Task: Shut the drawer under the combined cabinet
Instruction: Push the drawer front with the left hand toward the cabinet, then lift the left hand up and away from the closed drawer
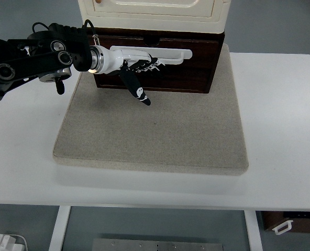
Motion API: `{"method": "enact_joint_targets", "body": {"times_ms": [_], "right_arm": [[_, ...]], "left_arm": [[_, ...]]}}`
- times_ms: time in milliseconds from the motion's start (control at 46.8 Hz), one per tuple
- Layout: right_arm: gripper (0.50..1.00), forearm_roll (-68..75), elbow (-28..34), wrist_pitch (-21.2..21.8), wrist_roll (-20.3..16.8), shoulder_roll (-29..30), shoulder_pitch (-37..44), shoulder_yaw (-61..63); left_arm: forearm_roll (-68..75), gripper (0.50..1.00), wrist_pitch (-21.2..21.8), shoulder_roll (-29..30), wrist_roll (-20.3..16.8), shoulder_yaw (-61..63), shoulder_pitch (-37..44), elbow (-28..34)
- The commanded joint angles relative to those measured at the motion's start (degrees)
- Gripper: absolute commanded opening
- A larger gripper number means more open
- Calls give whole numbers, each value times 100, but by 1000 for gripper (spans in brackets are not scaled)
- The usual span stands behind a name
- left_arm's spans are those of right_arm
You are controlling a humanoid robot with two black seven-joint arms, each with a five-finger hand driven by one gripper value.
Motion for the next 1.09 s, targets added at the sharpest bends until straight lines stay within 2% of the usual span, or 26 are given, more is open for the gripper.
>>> {"method": "enact_joint_targets", "body": {"times_ms": [0, 342, 470, 748, 983, 1068], "right_arm": [[952, 0, 0, 8, 0, 0, 0, 0], [952, 0, 0, -1, 0, 0, 0, 0], [952, 0, 0, 8, 0, 0, 0, 0], [952, 0, 0, -1, 0, 0, 0, 0], [952, 0, 0, -1, 0, 0, 0, 0], [952, 0, 0, -1, 0, 0, 0, 0]], "left_arm": [[1, 1000, -1, 0, 0, -1, 0, 44], [-8, 1000, 8, 0, -17, -9, -44, 159], [-26, 1000, -150, 18, -96, -88, -71, 36], [-34, 1000, -1019, 44, -123, -984, -44, -465], [-201, 1000, -2311, 62, -307, -2899, 368, -580], [-298, 1000, -2314, 35, -334, -3620, 509, -580]]}}
